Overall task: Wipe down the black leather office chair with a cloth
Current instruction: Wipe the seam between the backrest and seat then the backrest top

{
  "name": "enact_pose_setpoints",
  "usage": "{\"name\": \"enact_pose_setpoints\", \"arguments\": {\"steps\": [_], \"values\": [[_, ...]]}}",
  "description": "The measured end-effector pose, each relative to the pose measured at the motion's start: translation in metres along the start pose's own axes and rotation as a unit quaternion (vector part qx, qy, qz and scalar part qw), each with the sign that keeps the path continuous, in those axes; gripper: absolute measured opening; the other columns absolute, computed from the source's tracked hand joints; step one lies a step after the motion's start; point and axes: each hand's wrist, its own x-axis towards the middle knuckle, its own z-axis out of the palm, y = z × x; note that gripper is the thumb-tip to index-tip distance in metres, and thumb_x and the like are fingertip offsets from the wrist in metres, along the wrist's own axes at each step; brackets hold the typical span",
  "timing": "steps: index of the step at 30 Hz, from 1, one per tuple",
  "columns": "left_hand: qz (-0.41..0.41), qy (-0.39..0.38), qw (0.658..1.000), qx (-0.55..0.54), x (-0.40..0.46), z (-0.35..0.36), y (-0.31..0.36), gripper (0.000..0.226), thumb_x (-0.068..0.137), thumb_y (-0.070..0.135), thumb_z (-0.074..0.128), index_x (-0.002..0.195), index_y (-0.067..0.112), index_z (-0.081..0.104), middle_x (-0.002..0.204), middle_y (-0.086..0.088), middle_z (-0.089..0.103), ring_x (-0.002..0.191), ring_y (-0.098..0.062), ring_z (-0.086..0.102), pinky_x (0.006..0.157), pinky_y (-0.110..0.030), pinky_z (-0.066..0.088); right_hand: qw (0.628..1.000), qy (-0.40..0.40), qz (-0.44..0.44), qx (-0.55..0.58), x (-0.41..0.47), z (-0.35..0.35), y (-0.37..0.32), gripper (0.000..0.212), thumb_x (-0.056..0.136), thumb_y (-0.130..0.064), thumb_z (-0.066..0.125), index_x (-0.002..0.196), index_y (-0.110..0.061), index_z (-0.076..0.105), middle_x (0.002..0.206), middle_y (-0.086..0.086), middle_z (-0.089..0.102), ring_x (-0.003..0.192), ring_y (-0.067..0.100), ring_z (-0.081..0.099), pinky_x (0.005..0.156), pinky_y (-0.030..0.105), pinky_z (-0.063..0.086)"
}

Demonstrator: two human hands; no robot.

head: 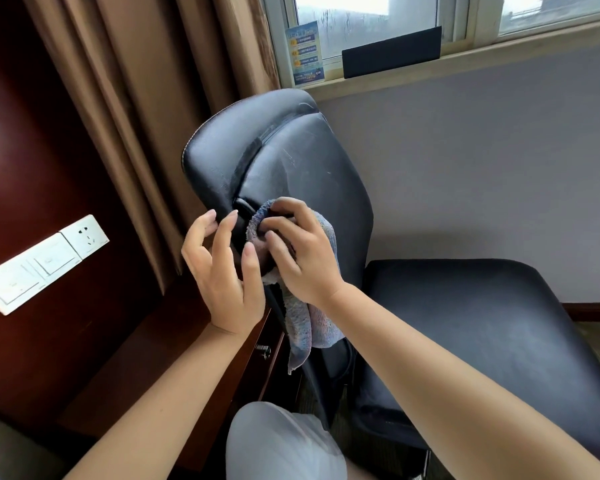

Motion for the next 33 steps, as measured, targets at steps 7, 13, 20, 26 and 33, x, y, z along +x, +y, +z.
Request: {"name": "enact_pose_setpoints", "arguments": {"steps": [7, 13, 20, 26, 33], "values": [[-0.020, 0.006, 0.999, 0.050, 0.010, 0.003, 0.001, 0.045, 0.090, 0.008, 0.047, 0.134, 0.001, 0.042, 0.136, -0.028, 0.040, 0.110, -0.028, 0.043, 0.103, -0.035, 0.031, 0.999, 0.024, 0.018, 0.023, 0.012, 0.013, -0.005, 0.031, 0.088, 0.001, 0.057, 0.119, 0.001, 0.060, 0.123, 0.013, 0.060, 0.116, 0.021, 0.054, 0.102, 0.025, 0.041], [-0.026, 0.019, 0.998, 0.058, 0.012, 0.005, 0.000, 0.050, 0.089, 0.007, 0.047, 0.137, 0.000, 0.034, 0.141, -0.029, 0.035, 0.120, -0.021, 0.039, 0.104, -0.029, 0.026, 0.996, -0.023, -0.084, 0.015, 0.019, 0.019, 0.003, 0.029, 0.093, -0.005, 0.054, 0.119, 0.005, 0.060, 0.125, 0.018, 0.059, 0.121, 0.031, 0.052, 0.105, 0.041, 0.040], [-0.068, 0.035, 0.997, 0.024, 0.035, 0.011, -0.011, 0.048, 0.092, 0.011, 0.046, 0.134, -0.011, 0.042, 0.141, -0.025, 0.039, 0.127, -0.025, 0.040, 0.107, -0.019, 0.023, 0.997, -0.061, -0.017, 0.040, 0.039, 0.021, 0.012, 0.034, 0.094, -0.013, 0.046, 0.123, 0.003, 0.058, 0.131, 0.016, 0.055, 0.128, 0.027, 0.045, 0.111, 0.031, 0.032], [-0.191, 0.050, 0.980, -0.034, 0.067, 0.016, -0.019, 0.053, 0.093, 0.029, 0.043, 0.136, -0.002, 0.046, 0.139, -0.005, 0.045, 0.127, -0.003, 0.038, 0.109, -0.024, 0.029, 0.996, -0.077, -0.038, 0.034, 0.046, 0.021, 0.015, 0.031, 0.096, -0.012, 0.044, 0.120, 0.002, 0.060, 0.130, 0.013, 0.056, 0.126, 0.022, 0.046, 0.110, 0.034, 0.034], [-0.159, 0.089, 0.981, 0.065, 0.068, 0.030, -0.025, 0.044, 0.091, 0.016, 0.050, 0.130, -0.004, 0.051, 0.132, -0.016, 0.056, 0.109, -0.023, 0.045, 0.099, -0.023, 0.033, 0.995, -0.091, -0.039, 0.009, 0.059, 0.021, 0.026, 0.026, 0.093, 0.001, 0.046, 0.115, 0.005, 0.060, 0.126, 0.013, 0.057, 0.123, 0.022, 0.048, 0.107, 0.033, 0.036]]}}
